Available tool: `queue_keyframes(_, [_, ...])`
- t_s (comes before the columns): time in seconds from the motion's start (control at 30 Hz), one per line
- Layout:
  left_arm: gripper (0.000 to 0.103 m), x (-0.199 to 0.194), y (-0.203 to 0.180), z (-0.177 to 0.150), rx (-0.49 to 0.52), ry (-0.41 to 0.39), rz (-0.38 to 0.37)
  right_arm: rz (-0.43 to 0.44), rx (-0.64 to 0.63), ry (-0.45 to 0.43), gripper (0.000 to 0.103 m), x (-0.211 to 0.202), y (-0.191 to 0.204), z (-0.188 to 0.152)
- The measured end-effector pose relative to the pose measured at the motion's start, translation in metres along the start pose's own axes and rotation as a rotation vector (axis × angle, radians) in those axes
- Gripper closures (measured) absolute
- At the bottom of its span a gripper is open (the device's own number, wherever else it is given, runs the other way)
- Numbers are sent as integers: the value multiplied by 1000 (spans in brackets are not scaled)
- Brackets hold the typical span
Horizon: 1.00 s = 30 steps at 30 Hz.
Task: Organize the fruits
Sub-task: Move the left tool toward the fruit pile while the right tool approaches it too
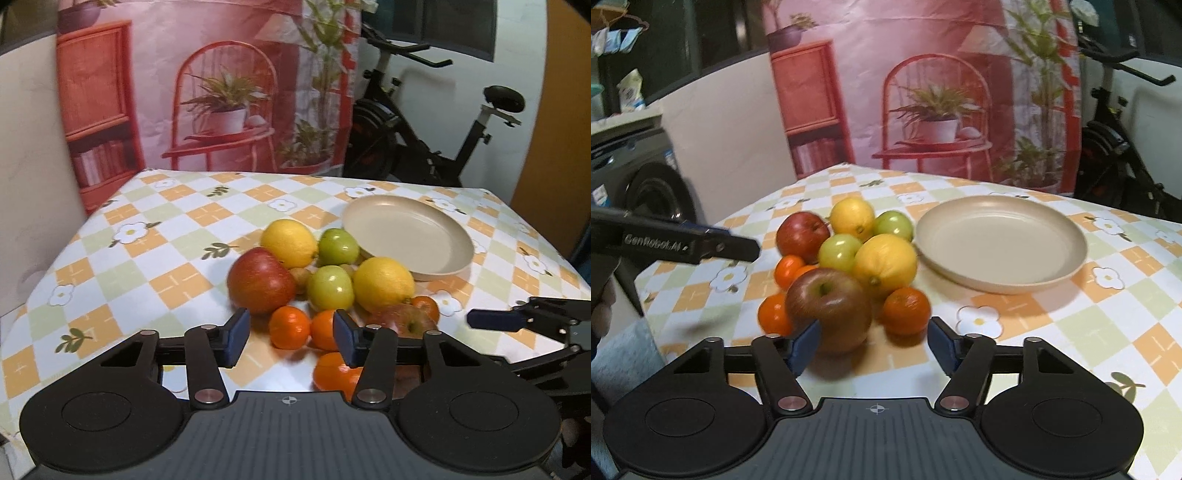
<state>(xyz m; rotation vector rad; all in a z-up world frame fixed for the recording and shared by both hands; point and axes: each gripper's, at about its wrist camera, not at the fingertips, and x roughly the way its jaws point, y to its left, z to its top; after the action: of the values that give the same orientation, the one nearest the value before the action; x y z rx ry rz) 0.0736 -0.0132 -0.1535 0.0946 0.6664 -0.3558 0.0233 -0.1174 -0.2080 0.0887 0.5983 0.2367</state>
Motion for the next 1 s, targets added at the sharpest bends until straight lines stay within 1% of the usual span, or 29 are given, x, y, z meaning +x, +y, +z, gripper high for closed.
queue_keyframes(0.07, [58, 3, -1, -1, -3, 6, -34, 19, -5, 19, 52, 2, 2, -1])
queue_keyframes(0.13, [59, 6, -4, -3, 2, 11, -71, 39, -7, 34, 55, 5, 3, -1])
queue_keyframes(0.2, [59, 10, -7, -5, 14, 17, -101, 53, -17, 40, 56, 7, 4, -2])
queue_keyframes(0.3, [63, 15, -11, -7, 19, 27, -153, 76, -39, 46, 58, 11, 5, -3])
queue_keyframes(0.43, [65, 19, -14, -7, 14, 28, -197, 102, -55, 50, 62, 15, 5, -4])
queue_keyframes(0.57, [70, 21, -13, -7, 3, 31, -222, 124, -46, 53, 66, 17, 1, -5])
queue_keyframes(0.73, [70, 21, -14, -7, 3, 32, -224, 134, -46, 51, 70, 17, 1, -5])
queue_keyframes(1.0, [70, 21, -13, -7, 4, 32, -224, 133, -47, 51, 70, 17, 1, -5])
